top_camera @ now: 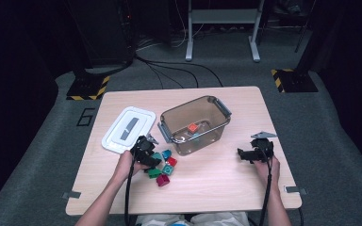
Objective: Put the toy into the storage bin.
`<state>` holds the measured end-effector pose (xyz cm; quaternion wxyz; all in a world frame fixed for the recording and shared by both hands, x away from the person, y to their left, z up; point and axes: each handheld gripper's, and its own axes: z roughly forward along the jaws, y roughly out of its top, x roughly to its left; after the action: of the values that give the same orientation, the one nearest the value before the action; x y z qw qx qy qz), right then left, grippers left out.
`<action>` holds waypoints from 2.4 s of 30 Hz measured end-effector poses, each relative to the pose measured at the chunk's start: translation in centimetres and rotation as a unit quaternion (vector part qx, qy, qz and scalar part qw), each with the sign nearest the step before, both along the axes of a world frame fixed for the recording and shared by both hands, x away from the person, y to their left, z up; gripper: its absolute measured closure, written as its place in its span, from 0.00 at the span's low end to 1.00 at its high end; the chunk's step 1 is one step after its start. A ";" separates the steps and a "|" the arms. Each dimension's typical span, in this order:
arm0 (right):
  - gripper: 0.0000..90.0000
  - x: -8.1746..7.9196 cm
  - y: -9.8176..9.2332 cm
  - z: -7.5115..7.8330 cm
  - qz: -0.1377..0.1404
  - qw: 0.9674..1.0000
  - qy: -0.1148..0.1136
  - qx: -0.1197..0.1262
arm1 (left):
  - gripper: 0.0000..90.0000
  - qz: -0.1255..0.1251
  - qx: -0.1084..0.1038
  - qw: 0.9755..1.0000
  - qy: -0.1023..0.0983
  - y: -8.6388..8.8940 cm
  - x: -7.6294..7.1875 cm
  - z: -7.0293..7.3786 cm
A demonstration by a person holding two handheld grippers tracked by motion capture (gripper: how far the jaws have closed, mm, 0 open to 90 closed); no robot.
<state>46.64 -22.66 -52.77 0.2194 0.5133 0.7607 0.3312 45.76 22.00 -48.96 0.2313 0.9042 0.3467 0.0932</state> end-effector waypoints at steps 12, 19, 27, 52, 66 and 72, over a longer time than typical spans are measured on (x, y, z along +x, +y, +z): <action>0.06 0.0 0.0 0.0 0.001 1.000 0.000 -0.001 | 0.53 0.005 -0.011 1.000 -0.006 0.7 -0.2 1.5; 0.06 0.0 0.0 0.0 0.002 1.000 0.000 -0.002 | 0.53 0.010 -0.016 1.000 -0.006 1.4 -0.4 2.4; 0.06 0.0 0.0 0.0 0.000 1.000 0.000 0.000 | 0.53 0.012 -0.015 1.000 -0.016 1.9 -0.4 3.7; 0.06 0.0 0.0 0.0 0.000 1.000 0.000 0.002 | 0.53 0.000 -0.007 0.999 -0.036 1.9 0.5 8.7; 0.04 0.1 0.0 0.0 0.002 1.000 0.001 -0.001 | 0.53 -0.007 -0.009 0.999 -0.044 1.5 1.0 11.4; 0.04 0.1 0.0 0.0 0.002 1.000 0.001 -0.001 | 0.53 -0.013 -0.009 0.999 -0.047 1.2 1.2 12.5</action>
<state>46.70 -22.63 -52.80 0.2189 0.5118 0.7623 0.3303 47.00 23.18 -36.44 0.2565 0.9013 0.3243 0.1293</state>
